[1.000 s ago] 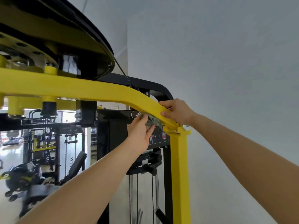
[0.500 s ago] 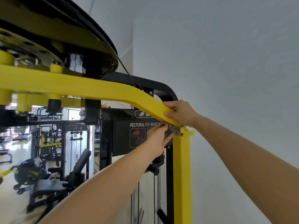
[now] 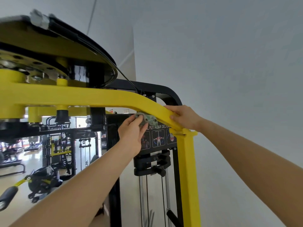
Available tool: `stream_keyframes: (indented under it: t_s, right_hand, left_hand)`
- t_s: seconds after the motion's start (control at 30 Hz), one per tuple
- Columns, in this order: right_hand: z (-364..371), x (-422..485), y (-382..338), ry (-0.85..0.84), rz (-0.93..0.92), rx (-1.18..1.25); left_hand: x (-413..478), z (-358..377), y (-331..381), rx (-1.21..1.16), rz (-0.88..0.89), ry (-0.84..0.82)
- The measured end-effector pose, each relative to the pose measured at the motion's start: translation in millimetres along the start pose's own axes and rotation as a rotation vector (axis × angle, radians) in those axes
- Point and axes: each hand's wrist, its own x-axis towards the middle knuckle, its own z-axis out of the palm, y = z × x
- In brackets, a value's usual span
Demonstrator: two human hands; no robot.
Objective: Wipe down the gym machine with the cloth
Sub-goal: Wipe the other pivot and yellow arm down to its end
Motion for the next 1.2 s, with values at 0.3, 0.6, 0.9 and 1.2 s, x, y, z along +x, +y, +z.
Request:
stream_keyframes:
  t_s: [0.3,0.6,0.9,1.2]
  right_hand:
    - [-16,-16,0,-0.088,0.050,0.333]
    - [14,-97,27,0.340,0.008,0.456]
    - [15,-146,72,0.192,0.118,0.641]
    - [19,-150,115,0.155,0.326,0.612]
  left_hand:
    - [-16,27,-39,0.118,-0.025,-0.090]
    - [-27,36,-86,0.299,0.022,-0.206]
    - [-46,22,-113,0.680,0.027,-0.407]
    - [-46,-6,-134,1.089,0.218,-0.359]
